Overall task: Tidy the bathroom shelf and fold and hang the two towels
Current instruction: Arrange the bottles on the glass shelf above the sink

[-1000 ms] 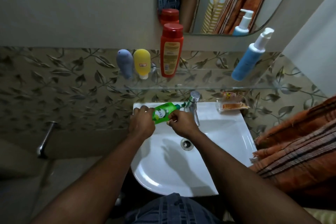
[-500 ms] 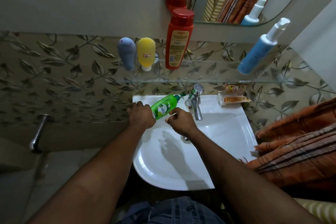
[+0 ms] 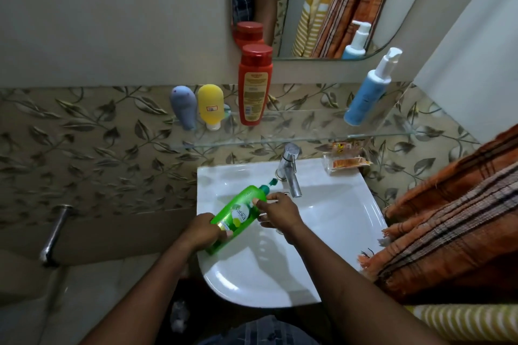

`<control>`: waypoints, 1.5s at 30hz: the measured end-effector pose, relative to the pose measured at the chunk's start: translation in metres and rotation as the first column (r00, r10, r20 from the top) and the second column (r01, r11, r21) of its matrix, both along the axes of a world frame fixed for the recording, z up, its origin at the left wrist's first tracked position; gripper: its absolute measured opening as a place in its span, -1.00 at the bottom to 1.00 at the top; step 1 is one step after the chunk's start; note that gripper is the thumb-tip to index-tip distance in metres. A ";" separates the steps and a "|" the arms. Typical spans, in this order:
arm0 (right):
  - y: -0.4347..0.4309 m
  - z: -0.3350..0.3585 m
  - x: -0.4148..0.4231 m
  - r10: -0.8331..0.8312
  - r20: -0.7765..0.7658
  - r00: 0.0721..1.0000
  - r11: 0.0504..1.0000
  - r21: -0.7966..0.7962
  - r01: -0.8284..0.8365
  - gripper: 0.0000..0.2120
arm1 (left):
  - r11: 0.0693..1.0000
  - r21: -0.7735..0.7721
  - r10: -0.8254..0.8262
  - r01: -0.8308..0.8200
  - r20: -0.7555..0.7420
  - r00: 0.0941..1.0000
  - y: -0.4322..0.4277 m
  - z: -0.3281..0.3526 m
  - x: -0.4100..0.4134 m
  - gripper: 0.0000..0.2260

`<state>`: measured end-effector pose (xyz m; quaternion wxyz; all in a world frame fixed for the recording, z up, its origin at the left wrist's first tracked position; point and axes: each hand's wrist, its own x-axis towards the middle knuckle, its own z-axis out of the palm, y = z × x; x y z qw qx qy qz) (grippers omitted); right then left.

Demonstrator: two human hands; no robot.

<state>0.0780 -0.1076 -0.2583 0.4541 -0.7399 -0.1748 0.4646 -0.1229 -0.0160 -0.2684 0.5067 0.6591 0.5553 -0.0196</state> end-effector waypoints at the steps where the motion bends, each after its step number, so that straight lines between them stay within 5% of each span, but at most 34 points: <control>1: -0.003 0.004 0.000 -0.039 -0.019 0.999 0.999 0.026 0.039 -0.53 | 0.999 -0.038 0.018 -0.015 0.080 0.997 -0.005 0.003 -0.004 -0.65; 6: -0.029 0.039 -0.004 -0.059 -0.073 0.996 0.980 0.187 0.072 -0.60 | 0.990 -0.139 0.093 -0.036 0.428 0.899 -0.030 0.023 -0.007 -0.50; 10: -0.059 0.071 -0.010 -0.003 0.044 0.999 0.945 0.328 -0.011 -0.62 | 1.000 0.022 -0.016 0.004 0.559 0.829 -0.054 0.064 0.027 -0.54; 15: -0.075 0.120 0.019 -0.273 0.101 0.957 0.837 0.515 0.184 -0.62 | 0.980 0.201 -0.121 -0.016 0.651 0.749 -0.081 0.129 0.098 -0.59; 22: -0.074 0.192 0.107 -0.511 0.136 0.849 0.685 0.661 0.306 -0.71 | 0.755 0.655 -0.453 0.044 0.473 0.756 -0.075 0.204 0.203 -0.59; 28: -0.077 0.222 0.157 -0.521 0.229 0.822 0.700 0.666 0.258 -0.63 | 0.620 0.778 -0.485 0.102 0.278 0.829 -0.065 0.228 0.265 -0.70; 36: -0.066 0.221 0.213 -0.504 0.275 0.819 0.724 0.652 0.226 -0.58 | 0.614 0.789 -0.362 -0.033 0.318 0.876 -0.067 0.223 0.312 -0.85; 45: -0.043 0.184 0.257 -0.454 0.270 0.849 0.758 0.617 0.210 -0.51 | 0.675 0.724 -0.207 -0.143 0.372 0.905 -0.039 0.194 0.320 -0.75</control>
